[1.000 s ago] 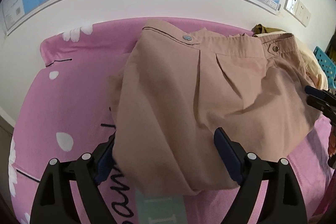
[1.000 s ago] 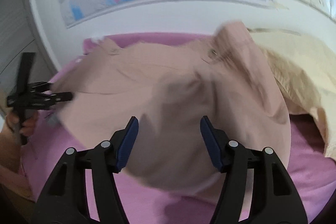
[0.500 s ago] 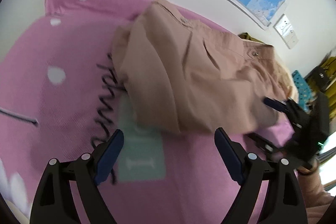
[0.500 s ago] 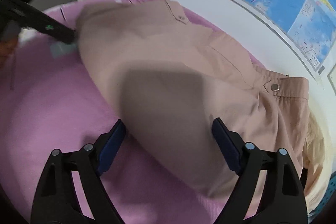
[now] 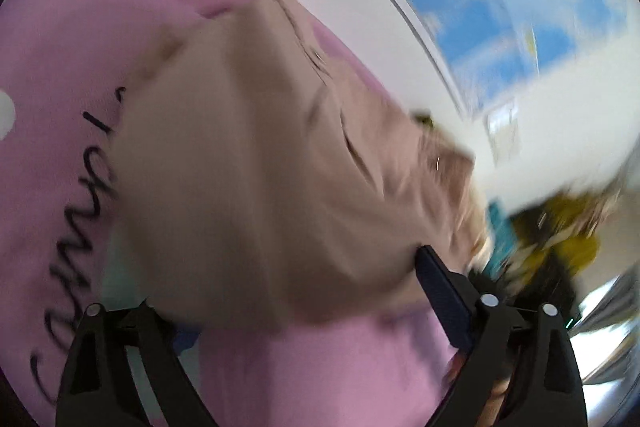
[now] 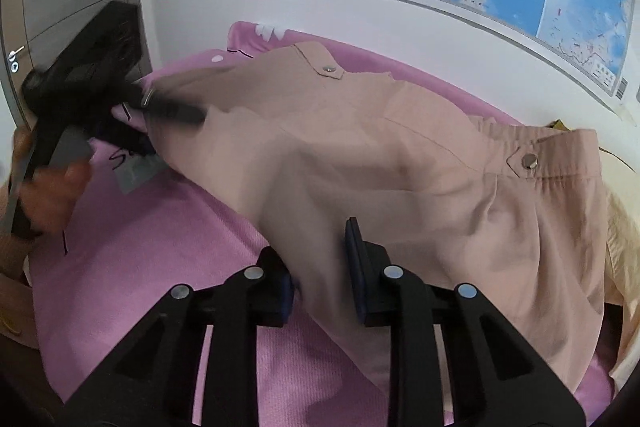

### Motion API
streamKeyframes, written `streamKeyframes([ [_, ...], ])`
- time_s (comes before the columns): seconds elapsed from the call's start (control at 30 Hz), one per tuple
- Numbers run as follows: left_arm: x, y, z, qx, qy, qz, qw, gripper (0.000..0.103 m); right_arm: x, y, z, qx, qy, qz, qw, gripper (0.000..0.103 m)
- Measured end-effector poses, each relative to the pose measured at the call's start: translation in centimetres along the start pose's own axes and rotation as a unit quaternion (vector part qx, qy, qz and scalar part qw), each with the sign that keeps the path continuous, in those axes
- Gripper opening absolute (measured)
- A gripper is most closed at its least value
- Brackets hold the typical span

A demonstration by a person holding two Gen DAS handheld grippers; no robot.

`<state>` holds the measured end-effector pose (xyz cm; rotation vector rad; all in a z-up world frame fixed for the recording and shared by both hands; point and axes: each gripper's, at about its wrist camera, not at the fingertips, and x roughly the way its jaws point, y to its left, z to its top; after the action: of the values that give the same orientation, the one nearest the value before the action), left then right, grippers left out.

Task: Fold large clothes
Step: 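Grasp the folded jacket with the left tool while the right tool pinches its back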

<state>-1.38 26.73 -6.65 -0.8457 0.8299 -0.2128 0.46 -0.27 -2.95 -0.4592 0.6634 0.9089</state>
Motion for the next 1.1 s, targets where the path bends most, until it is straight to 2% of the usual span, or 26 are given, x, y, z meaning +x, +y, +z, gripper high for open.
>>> streamKeyframes([
  [0.03,-0.3,0.5,0.6,-0.019,-0.015,-0.003,0.9997,0.088,-0.1,0.3,-0.4,-0.011,0.003,-0.013,1.000,0.037],
  [0.07,-0.3,0.7,0.8,-0.027,-0.019,-0.004,0.9994,0.087,-0.1,0.5,-0.7,-0.023,0.006,-0.027,0.999,0.050],
  [0.1,-0.1,0.7,1.1,-0.026,-0.017,0.004,0.9995,0.084,-0.1,0.7,-1.0,-0.035,0.008,-0.036,0.999,0.056],
  [0.17,0.6,0.3,1.2,-0.009,-0.008,0.038,0.9992,0.073,-0.2,1.1,-2.1,-0.058,0.014,-0.058,0.997,0.062],
  [0.23,1.1,-0.4,1.1,0.010,-0.008,0.057,0.9983,0.062,-0.1,0.7,-3.1,-0.065,0.019,-0.084,0.994,0.064],
  [0.27,1.4,-0.4,1.1,0.014,-0.003,0.067,0.9976,0.045,0.1,0.3,-3.4,-0.058,0.021,-0.090,0.994,0.065],
  [0.3,1.6,-0.3,1.1,0.010,0.001,0.072,0.9974,0.032,0.2,-0.2,-3.6,-0.050,0.021,-0.095,0.994,0.060],
  [0.33,1.6,-0.1,1.0,0.000,0.004,0.065,0.9979,0.027,0.3,-0.5,-3.6,-0.043,0.023,-0.091,0.995,0.054],
  [0.4,0.9,0.1,0.9,-0.005,0.008,0.050,0.9987,0.018,-0.2,-0.5,-3.2,-0.036,0.015,-0.080,0.996,0.031],
  [0.47,-0.3,-0.7,0.5,0.017,0.005,0.046,0.9988,0.015,-1.1,-0.4,-2.7,-0.026,0.015,-0.058,0.998,0.018],
  [0.57,-3.0,-2.1,-0.6,0.038,0.006,0.034,0.9987,0.014,-4.4,0.1,-2.1,-0.014,-0.001,-0.020,1.000,0.018],
  [0.63,-4.6,-2.8,-1.4,0.042,0.009,0.022,0.9988,0.015,-7.1,0.9,-2.1,-0.013,-0.014,0.023,1.000,0.017],
  [0.67,-5.7,-2.9,-2.1,0.052,0.010,0.021,0.9984,0.017,-8.0,1.5,-2.2,-0.017,-0.015,0.041,0.999,0.017],
  [0.7,-6.3,-2.9,-2.5,0.060,0.011,0.023,0.9978,0.025,-8.7,2.1,-2.4,-0.023,-0.016,0.053,0.998,0.019],
  [0.73,-6.9,-2.5,-3.1,0.064,0.012,0.034,0.9973,0.029,-9.1,2.7,-2.7,-0.022,-0.013,0.062,0.998,0.022],
  [0.8,-7.2,-1.5,-3.8,0.068,0.013,0.072,0.9950,0.038,-8.2,2.9,-3.5,-0.018,0.021,0.081,0.996,0.040],
  [0.83,-6.8,-0.7,-4.2,0.067,0.016,0.099,0.9926,0.041,-7.7,2.9,-4.1,-0.022,0.037,0.075,0.996,0.049],
  [0.87,-6.4,0.0,-4.5,0.064,0.020,0.124,0.9901,0.046,-7.4,2.8,-4.6,-0.022,0.047,0.066,0.996,0.066],
  [0.93,-6.1,0.8,-4.9,0.073,0.019,0.144,0.9866,0.050,-7.7,2.1,-5.2,-0.005,0.055,0.089,0.994,0.065],
  [1.03,-6.1,0.1,-5.1,0.097,0.012,0.146,0.9844,0.062,-10.3,-0.6,-5.4,0.056,0.023,0.143,0.988,0.066],
  [1.1,-5.9,-0.1,-5.1,0.113,0.009,0.166,0.9795,0.065,-12.2,-3.4,-5.4,0.115,-0.022,0.126,0.985,0.067],
])
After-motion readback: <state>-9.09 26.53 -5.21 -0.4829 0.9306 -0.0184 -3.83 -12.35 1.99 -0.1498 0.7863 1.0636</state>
